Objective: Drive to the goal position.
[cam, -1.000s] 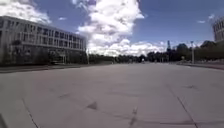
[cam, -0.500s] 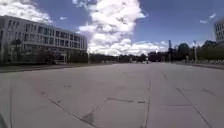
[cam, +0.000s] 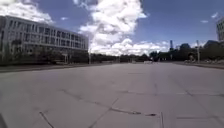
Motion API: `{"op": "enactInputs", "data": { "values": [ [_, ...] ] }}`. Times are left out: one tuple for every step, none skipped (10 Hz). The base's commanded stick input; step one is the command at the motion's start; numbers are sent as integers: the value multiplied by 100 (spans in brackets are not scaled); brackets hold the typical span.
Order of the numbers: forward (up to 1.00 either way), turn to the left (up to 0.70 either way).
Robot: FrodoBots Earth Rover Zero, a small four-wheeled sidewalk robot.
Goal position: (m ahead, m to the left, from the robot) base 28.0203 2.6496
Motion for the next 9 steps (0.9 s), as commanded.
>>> {"op": "enactInputs", "data": {
  "values": [
    [70, 0],
    [70, 0],
    [70, 0],
    [70, 0],
    [70, 0],
    [70, 0],
    [70, 0],
    [70, 0],
    [70, 0]
  ]
}}
